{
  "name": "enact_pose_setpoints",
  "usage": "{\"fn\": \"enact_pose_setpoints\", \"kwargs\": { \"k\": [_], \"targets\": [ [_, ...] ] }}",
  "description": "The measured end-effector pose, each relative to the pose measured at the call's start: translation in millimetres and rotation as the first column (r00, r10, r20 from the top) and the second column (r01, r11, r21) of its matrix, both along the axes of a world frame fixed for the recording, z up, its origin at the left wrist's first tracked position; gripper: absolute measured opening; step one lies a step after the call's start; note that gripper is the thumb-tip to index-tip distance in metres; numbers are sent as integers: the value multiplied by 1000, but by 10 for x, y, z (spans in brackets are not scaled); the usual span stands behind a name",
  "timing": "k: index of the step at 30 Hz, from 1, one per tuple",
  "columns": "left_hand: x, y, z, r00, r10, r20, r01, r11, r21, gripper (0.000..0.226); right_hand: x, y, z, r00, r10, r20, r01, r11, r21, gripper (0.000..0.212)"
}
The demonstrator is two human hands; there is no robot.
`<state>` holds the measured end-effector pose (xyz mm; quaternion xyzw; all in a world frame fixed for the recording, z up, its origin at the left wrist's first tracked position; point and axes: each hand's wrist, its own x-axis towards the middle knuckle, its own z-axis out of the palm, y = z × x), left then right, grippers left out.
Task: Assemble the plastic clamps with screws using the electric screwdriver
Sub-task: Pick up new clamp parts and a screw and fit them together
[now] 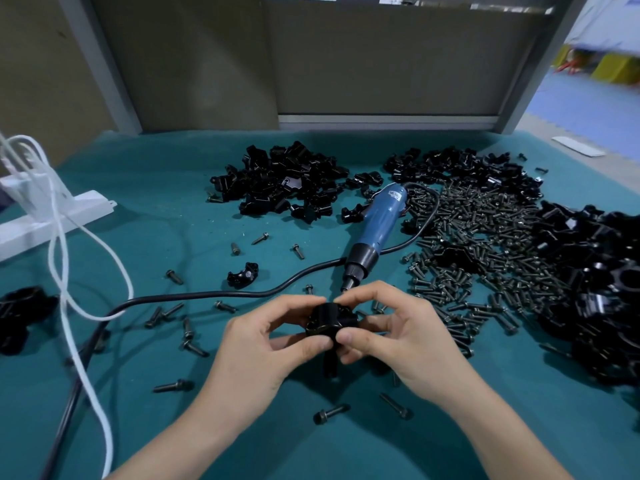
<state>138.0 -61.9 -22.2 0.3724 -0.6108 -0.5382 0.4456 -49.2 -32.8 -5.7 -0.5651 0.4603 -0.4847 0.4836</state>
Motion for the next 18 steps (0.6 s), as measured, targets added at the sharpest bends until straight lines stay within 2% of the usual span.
{"fn": "enact_pose_setpoints", "kwargs": {
  "k": [10,18],
  "targets": [
    [-2,-6,-31,999,12,40,-11,1000,-26,38,-31,-19,-22,997,-3,-81,5,1000,26,27],
    [3,-30,-8,997,-24,74,22,999,27,35,-77,-18,-17,989,8,-149,-6,1000,13,32]
  ]
}}
